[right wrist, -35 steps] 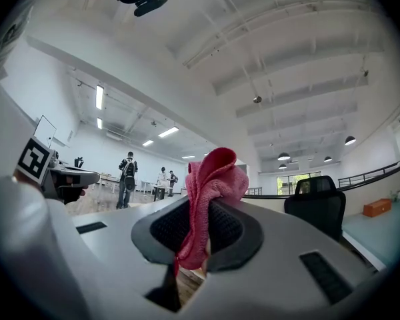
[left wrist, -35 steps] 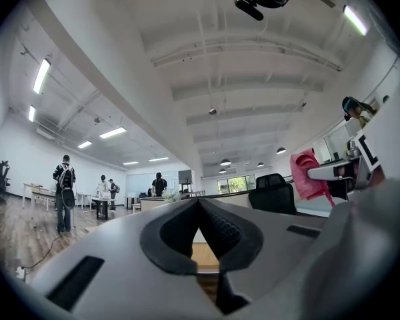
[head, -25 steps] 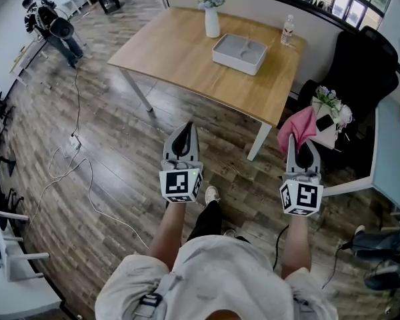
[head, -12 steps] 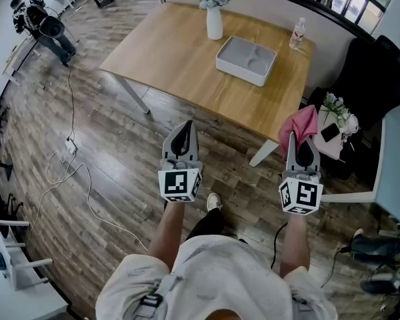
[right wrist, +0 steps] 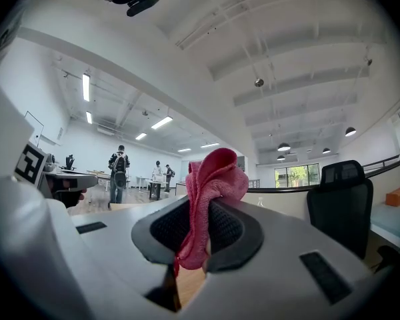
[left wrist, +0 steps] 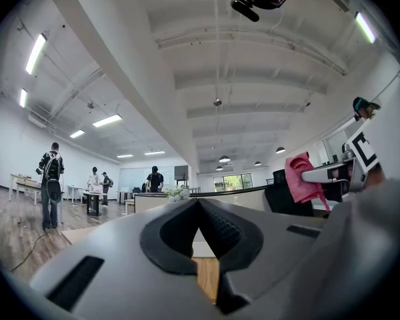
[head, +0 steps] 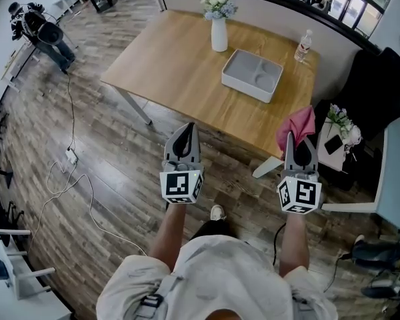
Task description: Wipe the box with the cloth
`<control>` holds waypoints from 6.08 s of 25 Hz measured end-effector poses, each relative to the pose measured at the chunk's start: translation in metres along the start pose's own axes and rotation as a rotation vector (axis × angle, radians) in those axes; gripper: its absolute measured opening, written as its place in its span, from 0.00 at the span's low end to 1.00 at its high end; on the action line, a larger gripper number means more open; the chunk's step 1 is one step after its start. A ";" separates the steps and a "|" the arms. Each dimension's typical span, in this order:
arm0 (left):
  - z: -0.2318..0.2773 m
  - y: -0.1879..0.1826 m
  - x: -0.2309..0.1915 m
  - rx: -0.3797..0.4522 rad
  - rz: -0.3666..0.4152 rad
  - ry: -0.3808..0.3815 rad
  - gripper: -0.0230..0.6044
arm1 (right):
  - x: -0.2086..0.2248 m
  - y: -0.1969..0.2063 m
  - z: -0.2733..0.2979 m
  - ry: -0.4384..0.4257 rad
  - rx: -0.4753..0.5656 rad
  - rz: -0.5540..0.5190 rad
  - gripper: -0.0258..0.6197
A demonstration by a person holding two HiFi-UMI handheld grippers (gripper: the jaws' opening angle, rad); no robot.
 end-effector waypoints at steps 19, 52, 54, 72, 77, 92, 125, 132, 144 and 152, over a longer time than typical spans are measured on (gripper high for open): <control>0.075 -0.003 -0.059 0.046 -0.009 0.027 0.06 | -0.009 0.005 0.085 0.038 0.004 0.010 0.15; 0.350 0.024 -0.033 -0.030 0.007 0.136 0.06 | 0.133 0.029 0.300 0.082 -0.040 0.026 0.15; 0.365 0.025 -0.030 -0.031 0.010 0.141 0.06 | 0.141 0.033 0.310 0.086 -0.046 0.033 0.15; 0.450 0.046 0.016 -0.050 -0.016 0.236 0.06 | 0.186 0.044 0.349 0.060 -0.032 0.039 0.14; 0.460 0.047 0.008 -0.037 -0.025 0.272 0.06 | 0.172 0.042 0.354 0.073 -0.034 0.023 0.14; 0.477 0.048 -0.056 0.008 -0.059 0.421 0.06 | 0.101 0.027 0.372 0.119 -0.030 0.009 0.14; 0.477 0.095 -0.071 -0.027 -0.094 0.475 0.06 | 0.088 0.061 0.389 0.155 -0.192 -0.148 0.14; 0.473 0.103 -0.069 -0.041 -0.087 0.473 0.06 | 0.080 0.073 0.401 0.110 -0.289 -0.270 0.14; 0.465 0.113 -0.066 -0.055 -0.078 0.472 0.06 | 0.079 0.105 0.415 0.012 -0.440 -0.467 0.14; 0.463 0.115 -0.066 -0.059 -0.080 0.467 0.06 | 0.088 0.149 0.420 -0.049 -0.620 -0.746 0.14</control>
Point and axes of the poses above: the fingertips, and each gripper's own axes: z forward along the fingers, x to its right, y out of its underside, the point moved 2 cm from there along -z, backward along the fingers, and after that the axes turned 2 degrees about y, right-handed, at the moved point
